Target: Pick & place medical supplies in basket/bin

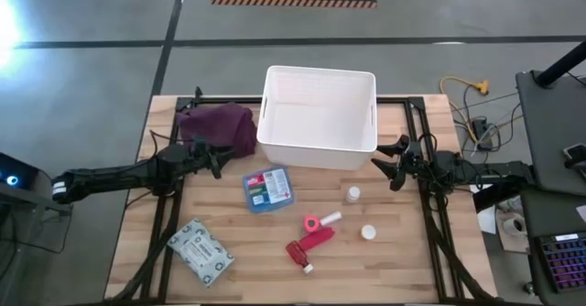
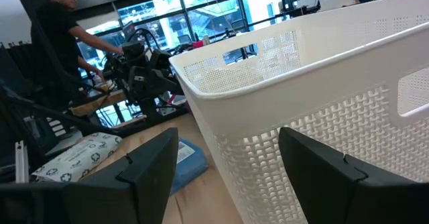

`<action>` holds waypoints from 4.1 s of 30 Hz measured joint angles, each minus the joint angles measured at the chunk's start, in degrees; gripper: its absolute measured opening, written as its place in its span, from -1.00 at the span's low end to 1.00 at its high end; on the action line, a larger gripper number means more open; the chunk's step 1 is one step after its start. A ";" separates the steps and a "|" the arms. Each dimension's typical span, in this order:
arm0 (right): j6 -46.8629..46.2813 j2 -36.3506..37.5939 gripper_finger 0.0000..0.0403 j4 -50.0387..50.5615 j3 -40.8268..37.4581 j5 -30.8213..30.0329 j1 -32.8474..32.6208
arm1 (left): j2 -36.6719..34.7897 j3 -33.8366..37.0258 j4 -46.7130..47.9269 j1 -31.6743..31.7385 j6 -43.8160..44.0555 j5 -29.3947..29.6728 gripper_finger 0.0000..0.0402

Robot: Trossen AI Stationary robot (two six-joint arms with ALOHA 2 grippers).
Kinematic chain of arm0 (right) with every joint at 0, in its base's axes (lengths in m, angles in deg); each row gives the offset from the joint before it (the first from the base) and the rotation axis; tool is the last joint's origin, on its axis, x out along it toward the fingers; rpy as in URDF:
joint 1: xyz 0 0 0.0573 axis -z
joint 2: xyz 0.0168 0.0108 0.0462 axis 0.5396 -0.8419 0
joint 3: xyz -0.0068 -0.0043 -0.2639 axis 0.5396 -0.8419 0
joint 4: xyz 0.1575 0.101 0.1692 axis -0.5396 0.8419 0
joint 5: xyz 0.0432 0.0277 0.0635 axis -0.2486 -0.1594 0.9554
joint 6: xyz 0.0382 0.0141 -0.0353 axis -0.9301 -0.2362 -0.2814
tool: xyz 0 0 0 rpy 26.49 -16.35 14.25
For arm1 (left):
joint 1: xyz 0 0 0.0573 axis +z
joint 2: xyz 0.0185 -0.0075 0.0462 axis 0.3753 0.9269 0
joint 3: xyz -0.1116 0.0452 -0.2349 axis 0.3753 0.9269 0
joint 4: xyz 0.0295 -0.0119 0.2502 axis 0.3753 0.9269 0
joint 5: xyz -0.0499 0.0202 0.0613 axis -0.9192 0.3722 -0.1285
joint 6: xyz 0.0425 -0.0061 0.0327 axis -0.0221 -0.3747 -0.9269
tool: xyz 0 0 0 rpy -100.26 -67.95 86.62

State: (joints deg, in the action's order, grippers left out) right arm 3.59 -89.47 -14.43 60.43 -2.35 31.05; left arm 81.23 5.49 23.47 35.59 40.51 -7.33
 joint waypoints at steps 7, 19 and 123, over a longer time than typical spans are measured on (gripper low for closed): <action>0.00 0.00 0.24 0.00 0.02 0.00 -0.01 | 0.01 0.00 -0.01 0.00 0.00 -0.01 -0.28; -0.02 0.00 0.24 -0.02 0.02 0.00 -0.02 | -0.02 0.00 -0.01 0.00 0.00 0.00 -0.28; -50.77 -115.48 -0.95 40.57 87.60 -1.01 -9.68 | 30.54 -5.63 8.43 -11.34 18.41 -22.19 -1.00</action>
State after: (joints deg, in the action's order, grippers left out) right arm -47.18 -204.95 26.13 148.03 -3.36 21.37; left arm 111.78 -0.14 31.90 24.24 58.91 -29.52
